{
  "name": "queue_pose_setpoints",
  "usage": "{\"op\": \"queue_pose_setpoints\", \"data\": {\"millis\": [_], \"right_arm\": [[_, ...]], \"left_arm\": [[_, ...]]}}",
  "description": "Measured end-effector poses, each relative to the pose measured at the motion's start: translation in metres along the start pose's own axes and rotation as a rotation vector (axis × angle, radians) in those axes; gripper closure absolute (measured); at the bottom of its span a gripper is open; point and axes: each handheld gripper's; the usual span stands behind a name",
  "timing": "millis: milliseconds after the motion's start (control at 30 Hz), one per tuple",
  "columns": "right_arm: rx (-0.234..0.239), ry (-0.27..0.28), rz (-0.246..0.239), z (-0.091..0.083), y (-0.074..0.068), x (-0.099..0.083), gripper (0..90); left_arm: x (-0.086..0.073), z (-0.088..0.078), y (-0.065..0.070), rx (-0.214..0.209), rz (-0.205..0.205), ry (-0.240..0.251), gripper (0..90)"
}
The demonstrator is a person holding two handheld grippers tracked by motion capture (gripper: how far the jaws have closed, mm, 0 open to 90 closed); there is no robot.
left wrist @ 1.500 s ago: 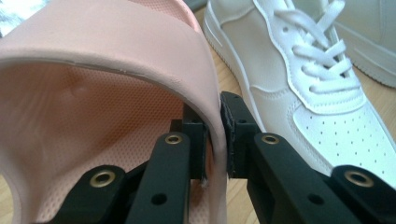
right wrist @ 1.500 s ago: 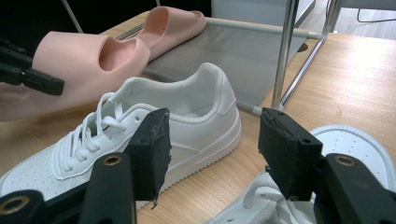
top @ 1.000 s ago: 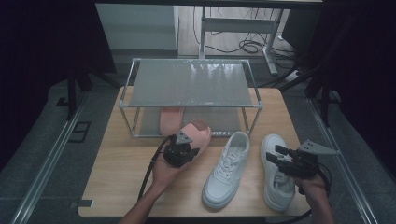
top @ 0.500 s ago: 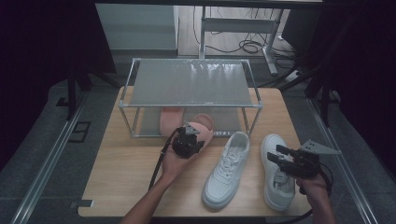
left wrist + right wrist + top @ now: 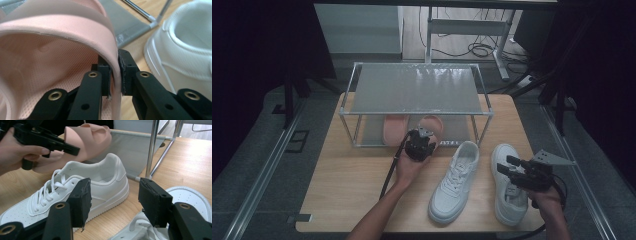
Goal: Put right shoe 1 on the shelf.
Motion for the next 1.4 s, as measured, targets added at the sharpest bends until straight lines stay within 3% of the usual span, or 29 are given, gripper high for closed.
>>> {"op": "queue_pose_setpoints", "data": {"millis": [533,800,900,1100,1400], "right_arm": [[-0.005,0.012,0.001,-0.004,0.001,0.001,44.2],[-0.001,0.008,-0.002,-0.002,0.001,0.001,44.2],[-0.001,0.006,-0.001,-0.002,0.001,0.000,44.1],[-0.001,0.004,-0.001,-0.001,0.001,0.000,44.2],[-0.002,0.003,-0.003,-0.001,0.000,0.000,44.2]], "left_arm": [[0.015,0.036,-0.006,0.071,-0.082,0.014,81.0],[0.014,0.049,-0.018,0.090,-0.127,-0.030,78.7],[0.015,0.049,-0.017,0.089,-0.130,-0.033,77.3],[0.016,0.040,-0.019,0.052,-0.149,-0.059,55.0],[0.003,0.009,-0.020,-0.011,-0.133,-0.041,50.8]]}}
Point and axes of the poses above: each handheld gripper's, and its own axes: z roughly forward along the jaws, x roughly out of its top, y roughly to its right, and after that the axes turned 10 degrees about -z, right-handed
